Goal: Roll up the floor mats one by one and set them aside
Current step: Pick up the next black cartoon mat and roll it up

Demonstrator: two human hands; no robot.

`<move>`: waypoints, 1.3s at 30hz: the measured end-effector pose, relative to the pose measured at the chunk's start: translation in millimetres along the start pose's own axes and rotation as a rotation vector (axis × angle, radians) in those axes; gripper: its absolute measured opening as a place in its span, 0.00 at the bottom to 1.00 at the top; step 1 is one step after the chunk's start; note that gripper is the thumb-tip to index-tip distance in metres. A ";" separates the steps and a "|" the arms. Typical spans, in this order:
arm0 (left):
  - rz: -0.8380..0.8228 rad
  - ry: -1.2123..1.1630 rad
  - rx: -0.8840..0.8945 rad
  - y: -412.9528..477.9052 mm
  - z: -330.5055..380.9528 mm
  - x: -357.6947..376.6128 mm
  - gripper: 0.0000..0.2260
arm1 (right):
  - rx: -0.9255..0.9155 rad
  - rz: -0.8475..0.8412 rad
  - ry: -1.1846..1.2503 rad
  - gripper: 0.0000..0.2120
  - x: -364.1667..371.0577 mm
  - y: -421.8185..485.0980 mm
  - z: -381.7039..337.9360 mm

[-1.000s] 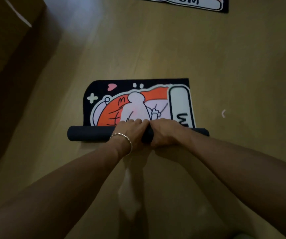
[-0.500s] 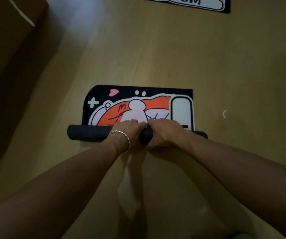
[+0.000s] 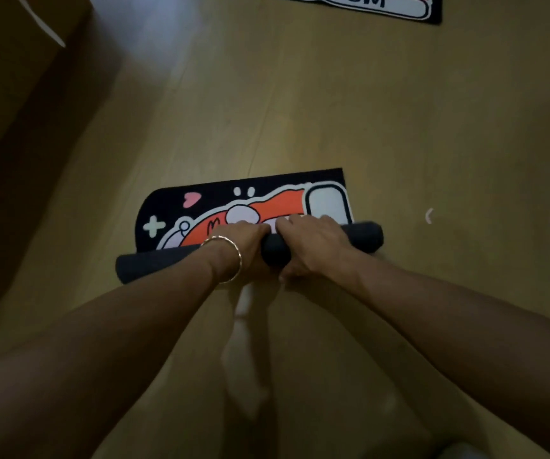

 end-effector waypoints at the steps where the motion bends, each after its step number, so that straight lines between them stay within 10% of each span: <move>1: 0.043 0.006 -0.007 -1.2 1.1 -2.3 0.21 | 0.011 -0.004 -0.019 0.31 -1.2 1.5 0.9; 39: 0.112 0.109 0.089 -0.6 27.0 9.5 0.22 | 0.035 -0.138 0.303 0.26 14.9 -9.3 11.1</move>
Point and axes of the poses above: each hand's wrist, its own y-axis towards the middle knuckle, its own x-axis out of the palm, z = x × y, the point moved 9 cm from there along y, towards the middle knuckle, and after that the axes turned 2 degrees about -z, right-handed, at the moved point
